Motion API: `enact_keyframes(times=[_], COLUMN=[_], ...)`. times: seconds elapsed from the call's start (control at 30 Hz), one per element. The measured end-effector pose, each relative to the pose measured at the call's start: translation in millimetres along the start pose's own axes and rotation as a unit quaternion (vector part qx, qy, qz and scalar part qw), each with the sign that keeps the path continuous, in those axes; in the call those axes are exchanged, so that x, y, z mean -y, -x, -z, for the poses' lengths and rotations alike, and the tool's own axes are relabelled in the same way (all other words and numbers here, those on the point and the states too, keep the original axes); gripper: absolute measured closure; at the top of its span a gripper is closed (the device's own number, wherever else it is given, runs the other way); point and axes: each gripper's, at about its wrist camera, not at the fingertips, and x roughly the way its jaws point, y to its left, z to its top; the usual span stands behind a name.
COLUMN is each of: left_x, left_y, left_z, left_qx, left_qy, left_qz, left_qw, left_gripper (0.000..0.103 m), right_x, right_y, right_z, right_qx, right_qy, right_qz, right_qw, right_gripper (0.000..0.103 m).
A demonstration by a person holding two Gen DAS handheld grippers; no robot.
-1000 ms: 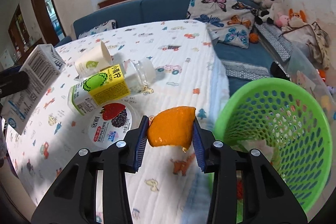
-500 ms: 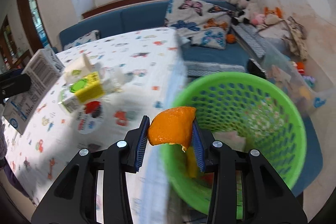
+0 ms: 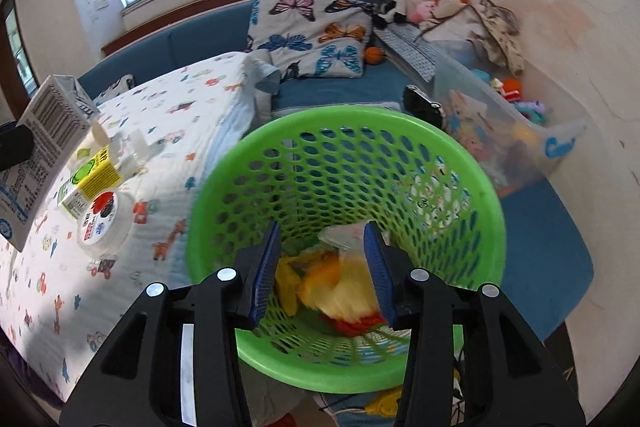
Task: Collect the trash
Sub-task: 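Carry the milk carton and orange jelly cup into the green basket and release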
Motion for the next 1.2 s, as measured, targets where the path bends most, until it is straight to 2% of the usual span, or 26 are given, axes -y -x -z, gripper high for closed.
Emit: enact_keyframes(times=[0.17,0.43,0.7,0.9,0.97,1.03,1.2], left_x=[20,40,58,61,59,60,59], left_y=[-21,-64,-93,-101,-102,-101,-94], left_z=[-10,-18,-16,-13,-12,-12,-11], left_qx=[-0.009,-0.037,-0.063,-0.071,-0.070,-0.064,-0.060], left_qy=[-0.011,-0.011,-0.015,-0.010,-0.006,-0.002,-0.001], left_qz=[0.010,0.018,0.020,0.027,0.030,0.035,0.036], left_qw=[0.9998,0.9991,0.9977,0.9971,0.9971,0.9973,0.9975], left_gripper=[0.040,0.040,0.039,0.038,0.036,0.028,0.027], right_x=[12,21,27,26,27,28,26], right_y=[11,31,36,37,37,37,39], right_z=[8,24,35,41,42,43,44], right_qx=[0.005,0.017,0.017,0.014,0.014,0.013,0.015], right_qy=[-0.013,-0.020,-0.032,-0.035,-0.038,-0.040,-0.041], right_qz=[0.003,0.008,0.006,0.004,0.003,0.002,0.000], right_qw=[1.000,1.000,0.999,0.999,0.999,0.999,0.999], right_gripper=[0.055,0.041,0.036,0.035,0.035,0.035,0.035])
